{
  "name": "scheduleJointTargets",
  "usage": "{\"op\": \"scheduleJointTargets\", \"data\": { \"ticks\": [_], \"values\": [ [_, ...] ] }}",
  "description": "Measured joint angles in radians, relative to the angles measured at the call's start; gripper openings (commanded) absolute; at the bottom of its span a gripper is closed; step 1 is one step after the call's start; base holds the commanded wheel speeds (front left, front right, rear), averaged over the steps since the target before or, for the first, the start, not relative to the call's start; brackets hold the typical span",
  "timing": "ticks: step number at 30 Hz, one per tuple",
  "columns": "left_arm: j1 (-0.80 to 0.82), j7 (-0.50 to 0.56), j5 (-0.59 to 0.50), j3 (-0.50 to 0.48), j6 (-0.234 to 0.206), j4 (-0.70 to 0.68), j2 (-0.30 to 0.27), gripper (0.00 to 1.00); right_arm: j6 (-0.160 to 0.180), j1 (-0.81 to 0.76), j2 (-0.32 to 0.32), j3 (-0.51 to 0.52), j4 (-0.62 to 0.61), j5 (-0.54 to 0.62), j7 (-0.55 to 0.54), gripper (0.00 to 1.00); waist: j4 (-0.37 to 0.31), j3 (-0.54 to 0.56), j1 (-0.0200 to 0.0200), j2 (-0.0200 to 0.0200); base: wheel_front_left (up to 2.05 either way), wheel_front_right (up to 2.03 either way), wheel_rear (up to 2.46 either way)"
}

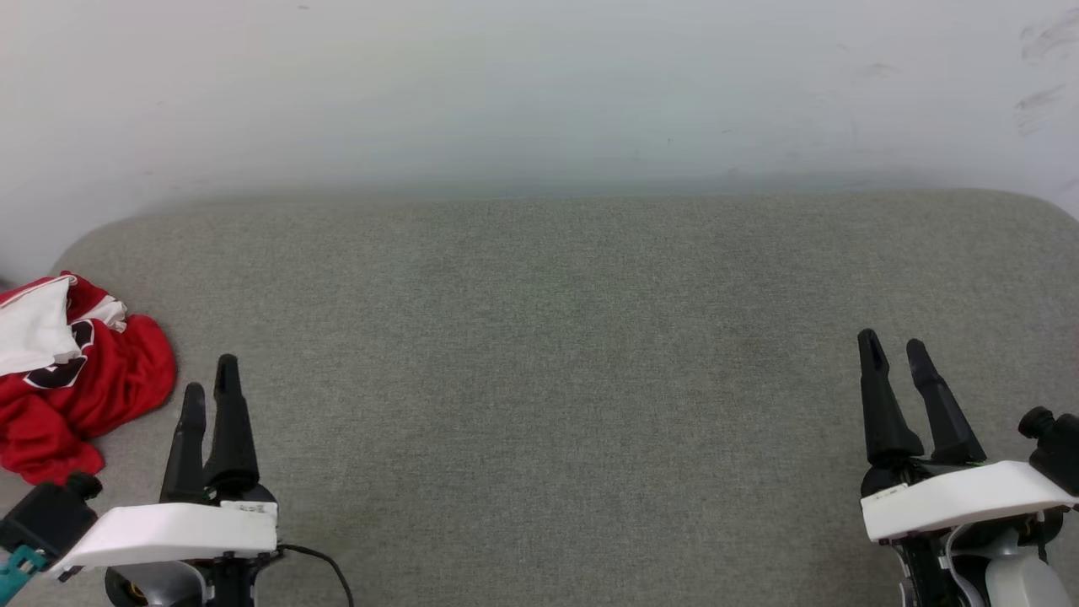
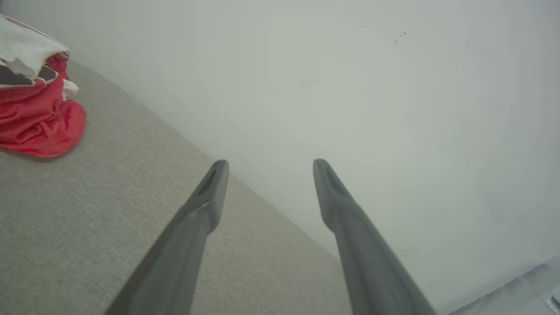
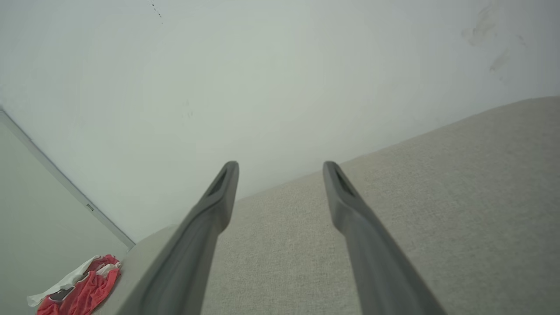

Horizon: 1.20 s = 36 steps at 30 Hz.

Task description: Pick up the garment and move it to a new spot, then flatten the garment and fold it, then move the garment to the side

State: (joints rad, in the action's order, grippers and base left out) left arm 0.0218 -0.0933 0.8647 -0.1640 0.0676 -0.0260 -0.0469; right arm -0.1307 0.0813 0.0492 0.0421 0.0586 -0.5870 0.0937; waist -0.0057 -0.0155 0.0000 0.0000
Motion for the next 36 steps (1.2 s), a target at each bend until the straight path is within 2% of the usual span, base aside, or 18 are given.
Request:
{"op": "scheduleJointTargets", "data": {
  "ticks": [11, 29, 36],
  "values": [
    [-0.023, -0.034, -0.261, 0.115, -0.051, -0.074, -0.001, 1.00, 0.000, -0.001, 0.000, -0.026, -0.020, 0.195, 0.031, 1.00, -0.004, -0.001, 0.0000, 0.0000, 0.00, 0.00, 0.00],
    [-0.051, -0.079, -0.494, 0.232, -0.033, -0.035, -0.026, 1.00, 0.000, 0.000, 0.000, -0.034, -0.010, 0.438, 0.079, 1.00, -0.011, -0.003, 0.0000, 0.0000, 0.00, 0.00, 0.00],
    [-0.053, -0.095, -0.574, 0.262, -0.063, -0.021, -0.041, 1.00, 0.000, 0.000, 0.000, -0.035, 0.004, 0.500, 0.093, 1.00, -0.015, -0.004, 0.0000, 0.0000, 0.00, 0.00, 0.00]
  ]
}}
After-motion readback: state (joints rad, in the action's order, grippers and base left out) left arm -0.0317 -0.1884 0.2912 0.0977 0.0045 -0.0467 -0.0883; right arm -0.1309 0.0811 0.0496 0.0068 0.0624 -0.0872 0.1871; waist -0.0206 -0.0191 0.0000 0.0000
